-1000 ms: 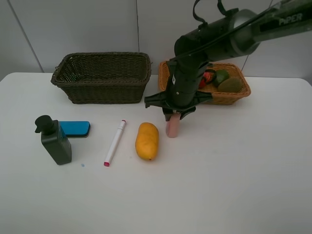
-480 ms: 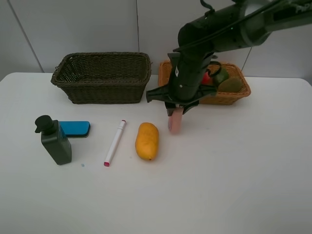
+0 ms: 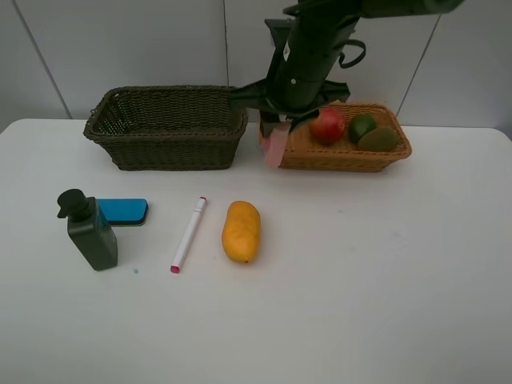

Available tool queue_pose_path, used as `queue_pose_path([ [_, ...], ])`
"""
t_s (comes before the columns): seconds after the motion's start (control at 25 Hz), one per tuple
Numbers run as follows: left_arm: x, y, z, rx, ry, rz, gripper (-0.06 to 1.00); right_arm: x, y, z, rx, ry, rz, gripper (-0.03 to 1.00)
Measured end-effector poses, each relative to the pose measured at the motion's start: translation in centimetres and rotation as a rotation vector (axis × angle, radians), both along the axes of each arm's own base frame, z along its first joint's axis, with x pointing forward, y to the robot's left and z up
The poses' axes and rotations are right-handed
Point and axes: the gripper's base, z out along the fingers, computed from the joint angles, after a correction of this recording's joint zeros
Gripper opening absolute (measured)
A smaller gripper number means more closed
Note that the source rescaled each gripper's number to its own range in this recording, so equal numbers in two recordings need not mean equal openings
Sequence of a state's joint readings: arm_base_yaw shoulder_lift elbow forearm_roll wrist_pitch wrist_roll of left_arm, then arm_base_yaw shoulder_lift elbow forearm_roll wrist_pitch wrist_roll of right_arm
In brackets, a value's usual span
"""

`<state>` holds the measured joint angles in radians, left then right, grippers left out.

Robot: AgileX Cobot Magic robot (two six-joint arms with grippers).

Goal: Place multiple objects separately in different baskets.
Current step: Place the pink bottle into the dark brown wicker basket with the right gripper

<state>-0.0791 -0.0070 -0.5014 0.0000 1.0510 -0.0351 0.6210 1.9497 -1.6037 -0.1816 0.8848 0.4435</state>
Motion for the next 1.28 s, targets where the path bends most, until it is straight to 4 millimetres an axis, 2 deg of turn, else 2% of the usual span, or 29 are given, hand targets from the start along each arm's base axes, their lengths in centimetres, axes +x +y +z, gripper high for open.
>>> queue_pose_path([
  [0.28, 0.0, 0.0, 0.0, 0.000, 0.000, 0.000, 1.00, 1.2, 1.2, 2.4, 0.099, -0.144, 0.072, 0.03],
  [0.72, 0.0, 0.0, 0.0, 0.000, 0.000, 0.000, 1.00, 2.5, 2.8, 4.2, 0.304, -0.364, 0.104, 0.03],
  [0.84, 0.0, 0.0, 0.0, 0.000, 0.000, 0.000, 1.00, 3.1, 3.4, 3.7, 0.333, -0.402, 0.112, 0.03],
  [1.28, 0.0, 0.0, 0.0, 0.000, 0.000, 0.000, 1.00, 6.8, 6.1, -1.4, 0.325, -0.405, 0.132, 0.03],
])
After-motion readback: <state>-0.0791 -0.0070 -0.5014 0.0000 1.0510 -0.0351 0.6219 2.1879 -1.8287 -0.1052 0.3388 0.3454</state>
